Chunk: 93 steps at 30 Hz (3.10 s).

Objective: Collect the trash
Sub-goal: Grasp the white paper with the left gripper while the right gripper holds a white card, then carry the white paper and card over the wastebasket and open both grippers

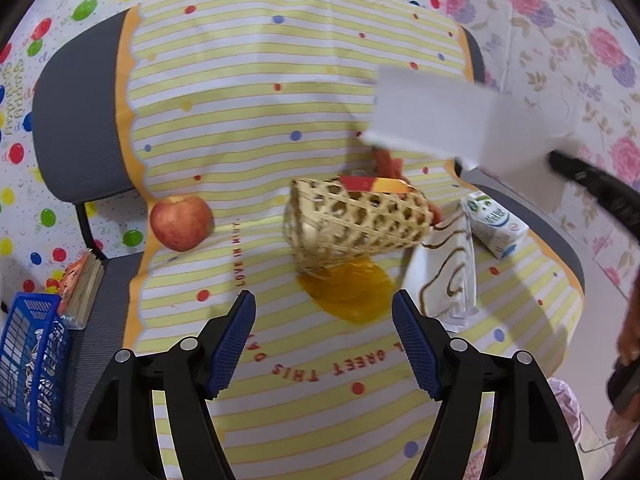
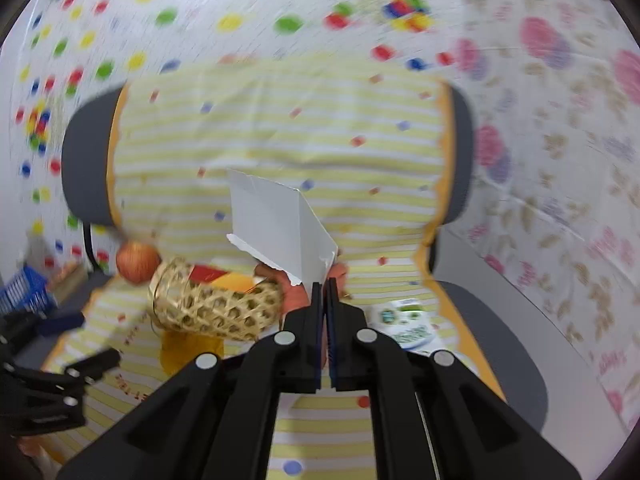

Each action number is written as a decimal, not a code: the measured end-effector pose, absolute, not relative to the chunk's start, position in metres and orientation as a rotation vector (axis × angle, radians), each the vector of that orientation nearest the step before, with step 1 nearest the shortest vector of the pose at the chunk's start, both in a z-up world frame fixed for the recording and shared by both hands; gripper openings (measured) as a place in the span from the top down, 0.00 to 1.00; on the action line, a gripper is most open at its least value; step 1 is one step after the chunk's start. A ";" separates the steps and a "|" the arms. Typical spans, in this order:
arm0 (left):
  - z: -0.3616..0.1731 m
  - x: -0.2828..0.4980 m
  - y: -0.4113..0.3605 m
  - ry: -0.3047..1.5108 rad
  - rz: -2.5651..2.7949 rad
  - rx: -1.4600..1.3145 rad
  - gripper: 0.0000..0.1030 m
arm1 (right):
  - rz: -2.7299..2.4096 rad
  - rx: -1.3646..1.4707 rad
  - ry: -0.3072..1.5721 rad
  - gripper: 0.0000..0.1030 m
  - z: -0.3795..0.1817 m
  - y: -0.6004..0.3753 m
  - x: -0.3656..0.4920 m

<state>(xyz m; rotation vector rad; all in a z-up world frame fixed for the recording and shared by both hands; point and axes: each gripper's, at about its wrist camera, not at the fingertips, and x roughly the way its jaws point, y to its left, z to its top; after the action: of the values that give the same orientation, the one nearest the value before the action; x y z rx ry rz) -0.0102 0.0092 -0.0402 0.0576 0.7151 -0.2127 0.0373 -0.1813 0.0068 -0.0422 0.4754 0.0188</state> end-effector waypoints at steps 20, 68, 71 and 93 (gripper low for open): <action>-0.093 0.025 -0.076 0.846 -0.363 0.141 0.45 | -0.080 0.237 0.516 0.98 -0.018 -0.267 -0.053; -0.043 -0.205 -0.133 0.613 -0.639 0.202 0.97 | -0.299 0.189 0.594 0.98 -0.028 -0.278 -0.244; -0.051 -0.220 -0.149 0.620 -0.691 0.231 0.97 | -0.346 0.189 0.609 0.97 -0.035 -0.283 -0.265; -0.104 -0.219 -0.230 0.764 -0.836 0.335 0.93 | -0.480 0.261 0.767 0.97 -0.091 -0.325 -0.300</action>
<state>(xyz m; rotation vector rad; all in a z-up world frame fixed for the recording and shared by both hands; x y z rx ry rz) -0.2187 -0.2301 -0.1038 0.3355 0.7636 -0.8362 -0.3003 -0.3247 -0.0909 0.2615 0.7668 -0.4803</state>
